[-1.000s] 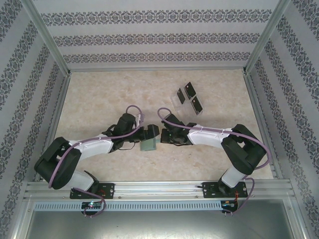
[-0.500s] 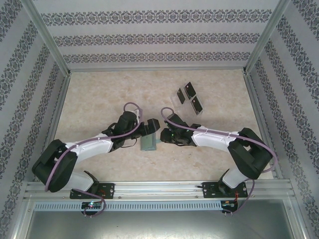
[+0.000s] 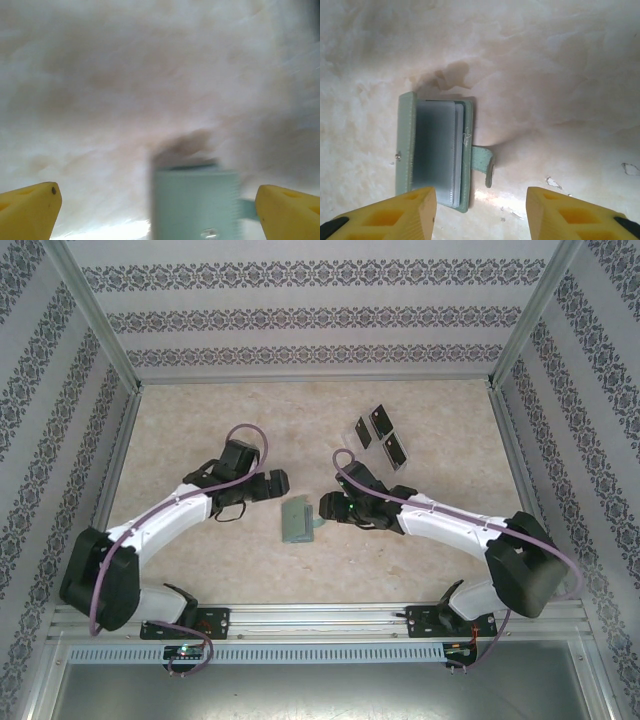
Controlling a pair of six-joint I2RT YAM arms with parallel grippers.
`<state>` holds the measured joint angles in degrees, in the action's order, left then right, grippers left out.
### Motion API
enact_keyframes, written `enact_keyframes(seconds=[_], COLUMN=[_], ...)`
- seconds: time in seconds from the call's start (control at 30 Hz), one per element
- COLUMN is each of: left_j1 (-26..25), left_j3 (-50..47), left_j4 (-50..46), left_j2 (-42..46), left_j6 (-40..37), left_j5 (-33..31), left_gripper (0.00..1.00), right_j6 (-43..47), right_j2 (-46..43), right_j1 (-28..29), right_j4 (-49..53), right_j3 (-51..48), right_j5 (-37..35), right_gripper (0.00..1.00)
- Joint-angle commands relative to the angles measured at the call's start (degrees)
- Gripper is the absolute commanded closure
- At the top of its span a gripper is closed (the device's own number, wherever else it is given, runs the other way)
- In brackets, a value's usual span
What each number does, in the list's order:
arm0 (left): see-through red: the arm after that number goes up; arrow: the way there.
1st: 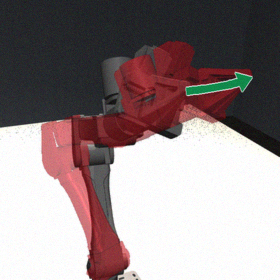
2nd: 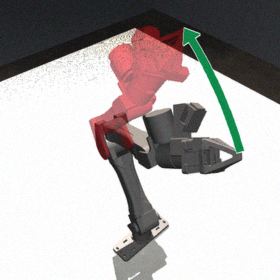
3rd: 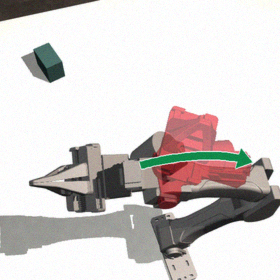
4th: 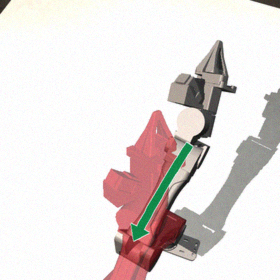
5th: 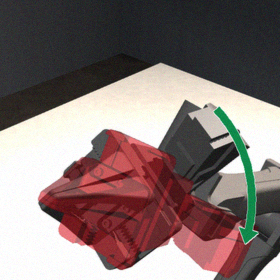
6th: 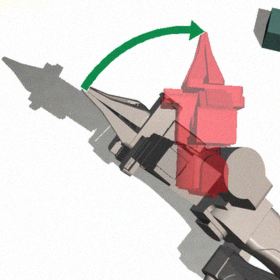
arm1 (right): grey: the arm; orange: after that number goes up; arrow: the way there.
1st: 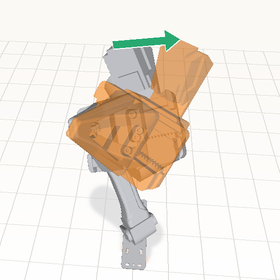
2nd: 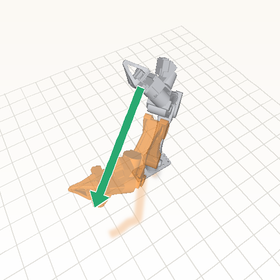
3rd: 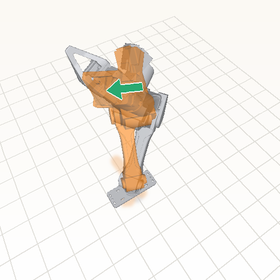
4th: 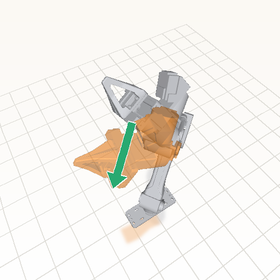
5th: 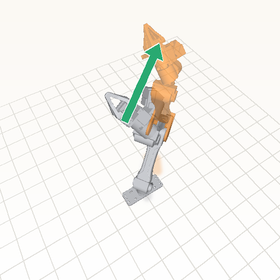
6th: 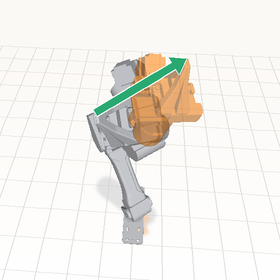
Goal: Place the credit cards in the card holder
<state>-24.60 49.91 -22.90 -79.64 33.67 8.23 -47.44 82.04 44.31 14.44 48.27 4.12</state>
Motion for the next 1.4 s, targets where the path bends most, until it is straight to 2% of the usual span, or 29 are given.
enact_keyframes(seconds=[0.0, 0.13, 1.37], left_j1=[0.4, 0.4, 0.1], left_j3=[0.9, -0.4, -2.2], left_j4=[-9.7, -7.0, 3.2], left_j2=[-3.1, -3.2, -12.5], left_j6=[-7.7, -7.7, -5.1], left_j5=[-0.5, 1.4, 4.8], left_gripper=[0.0, 0.0, 0.0], right_j6=[1.8, 1.7, 1.0], right_j2=[-1.2, -1.2, 4.0], right_j1=[-1.0, -1.0, -0.8], right_j4=[3.9, 4.3, 1.6], right_j3=[2.1, 1.7, 1.1], right_j5=[0.0, 0.1, 1.8], right_gripper=[0.48, 0.49, 0.49])
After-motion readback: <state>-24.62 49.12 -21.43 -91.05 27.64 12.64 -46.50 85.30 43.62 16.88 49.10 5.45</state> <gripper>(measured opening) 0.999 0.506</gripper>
